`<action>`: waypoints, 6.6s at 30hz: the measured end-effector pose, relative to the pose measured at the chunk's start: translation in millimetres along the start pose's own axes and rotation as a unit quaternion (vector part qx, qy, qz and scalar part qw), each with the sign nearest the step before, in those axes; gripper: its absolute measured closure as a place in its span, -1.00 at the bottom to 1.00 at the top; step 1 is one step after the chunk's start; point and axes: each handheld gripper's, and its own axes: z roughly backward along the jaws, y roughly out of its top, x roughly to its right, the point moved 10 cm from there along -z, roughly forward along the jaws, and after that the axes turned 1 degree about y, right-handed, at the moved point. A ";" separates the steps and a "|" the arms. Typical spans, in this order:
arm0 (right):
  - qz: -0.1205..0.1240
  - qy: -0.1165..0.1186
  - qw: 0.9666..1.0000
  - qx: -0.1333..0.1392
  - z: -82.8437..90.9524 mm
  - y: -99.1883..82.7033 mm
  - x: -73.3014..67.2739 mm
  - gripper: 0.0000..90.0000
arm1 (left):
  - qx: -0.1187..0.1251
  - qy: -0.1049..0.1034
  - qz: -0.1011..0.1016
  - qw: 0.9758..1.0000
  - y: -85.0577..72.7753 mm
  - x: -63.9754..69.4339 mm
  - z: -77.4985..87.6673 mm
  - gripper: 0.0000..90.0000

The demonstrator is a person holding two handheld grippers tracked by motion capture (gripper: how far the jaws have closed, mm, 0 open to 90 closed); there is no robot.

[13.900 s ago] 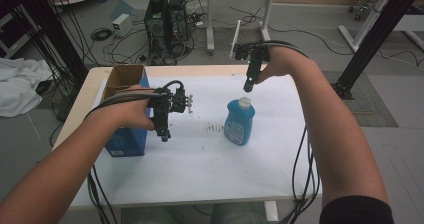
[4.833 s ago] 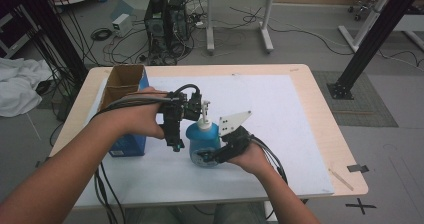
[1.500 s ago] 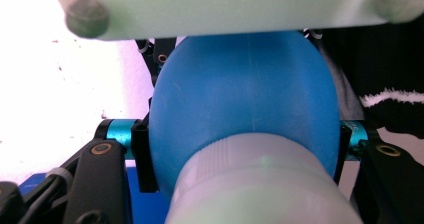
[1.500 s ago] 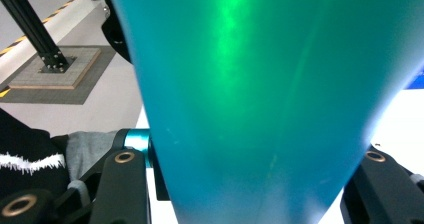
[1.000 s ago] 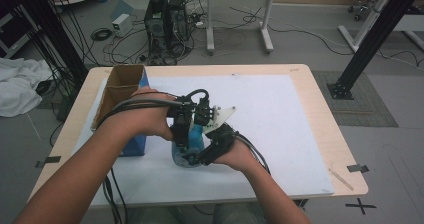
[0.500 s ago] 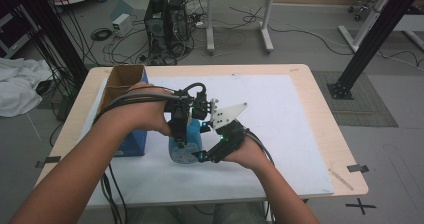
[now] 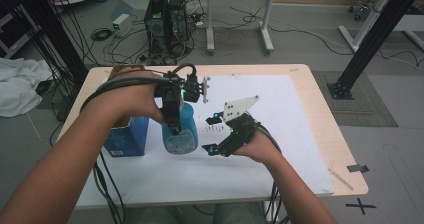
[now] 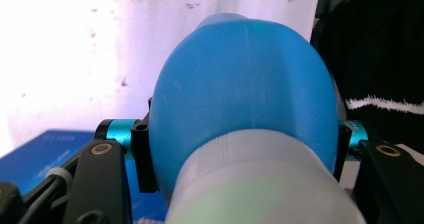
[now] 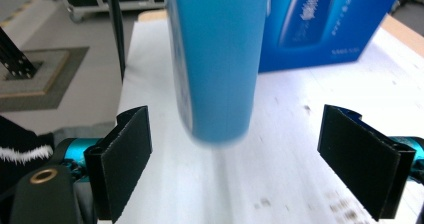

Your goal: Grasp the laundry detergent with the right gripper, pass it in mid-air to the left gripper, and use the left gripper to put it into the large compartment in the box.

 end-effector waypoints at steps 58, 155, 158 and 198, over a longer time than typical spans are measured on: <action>-0.024 -0.034 0.995 -0.090 29.4 -22.0 17.8 -0.71 | 0.034 0.013 0.356 0.934 -168.5 -88.1 78.3 -0.15; -0.025 -0.038 0.995 -0.088 25.7 -30.0 11.0 -0.71 | -0.019 -0.038 0.326 0.945 -167.6 -99.6 -96.3 -0.24; -0.025 -0.039 0.995 -0.087 25.5 -29.4 10.9 -0.71 | -0.018 -0.036 0.326 0.945 -168.3 -99.9 -95.5 -0.24; -0.022 -0.039 0.995 -0.094 31.8 -24.2 16.2 -0.71 | -0.007 -0.016 0.320 0.947 -164.7 -92.3 -53.8 -0.44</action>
